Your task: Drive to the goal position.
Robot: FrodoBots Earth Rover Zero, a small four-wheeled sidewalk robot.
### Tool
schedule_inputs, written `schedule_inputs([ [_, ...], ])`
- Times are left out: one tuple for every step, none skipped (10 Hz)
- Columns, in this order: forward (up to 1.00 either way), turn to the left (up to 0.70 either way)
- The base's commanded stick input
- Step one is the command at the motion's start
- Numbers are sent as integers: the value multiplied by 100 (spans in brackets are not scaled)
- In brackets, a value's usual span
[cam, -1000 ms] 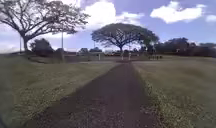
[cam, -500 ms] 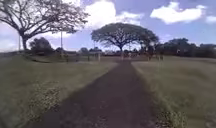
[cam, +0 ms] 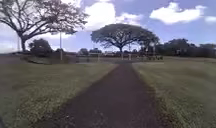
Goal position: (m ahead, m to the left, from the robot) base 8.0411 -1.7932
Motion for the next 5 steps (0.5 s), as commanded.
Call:
schedule_inputs([
  [50,-50],
  [50,-50],
  [50,-50],
  [50,-44],
  [50,0],
])
